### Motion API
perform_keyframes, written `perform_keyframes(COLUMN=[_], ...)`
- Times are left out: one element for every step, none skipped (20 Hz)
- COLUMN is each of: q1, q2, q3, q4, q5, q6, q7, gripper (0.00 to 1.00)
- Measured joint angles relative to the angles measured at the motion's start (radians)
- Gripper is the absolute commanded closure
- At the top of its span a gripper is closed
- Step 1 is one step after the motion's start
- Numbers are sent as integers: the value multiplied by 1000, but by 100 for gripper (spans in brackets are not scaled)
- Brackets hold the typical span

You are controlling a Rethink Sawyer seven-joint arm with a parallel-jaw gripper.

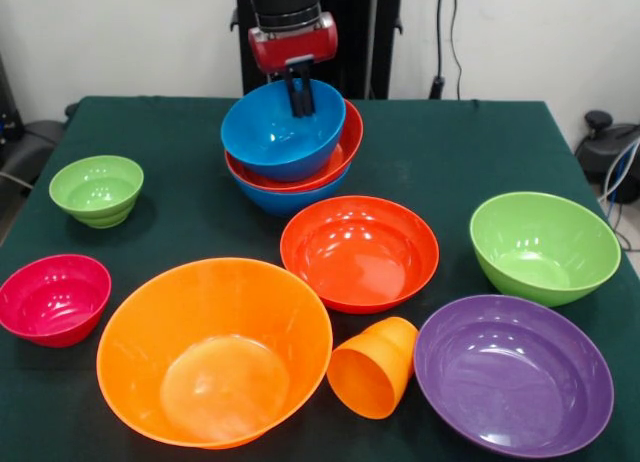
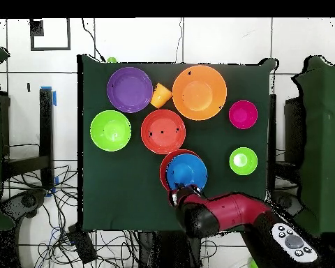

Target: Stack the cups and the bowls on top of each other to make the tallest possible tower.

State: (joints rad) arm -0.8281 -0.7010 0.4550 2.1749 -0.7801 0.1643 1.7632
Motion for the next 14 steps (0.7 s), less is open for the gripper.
perform_keyframes(q1=[6, 10, 24, 29, 34, 59, 74, 81, 104, 124, 133, 155, 167, 174], q2=[6, 9, 19, 22, 24, 34, 38, 39, 44, 46, 47, 48, 48, 48], q3=[-9, -15, -35, -42, -48, -80, -98, -105, -129, -149, -158, -179, -192, -200], q4=[0, 0, -1, -1, -1, -2, -3, -3, -5, -5, -5, -5, -5, -6], q5=[-3, -6, -17, -20, -23, -37, -45, -48, -58, -67, -71, -78, -81, -82], q6=[-4, -7, -21, -26, -30, -45, -50, -51, -56, -59, -60, -64, -67, -69], q7=[0, 0, 0, 0, 0, 0, 0, 0, 0, 0, 0, 0, 0, 0], gripper=[100, 100, 100, 100, 100, 100, 100, 100, 100, 100, 100, 100, 100, 100])
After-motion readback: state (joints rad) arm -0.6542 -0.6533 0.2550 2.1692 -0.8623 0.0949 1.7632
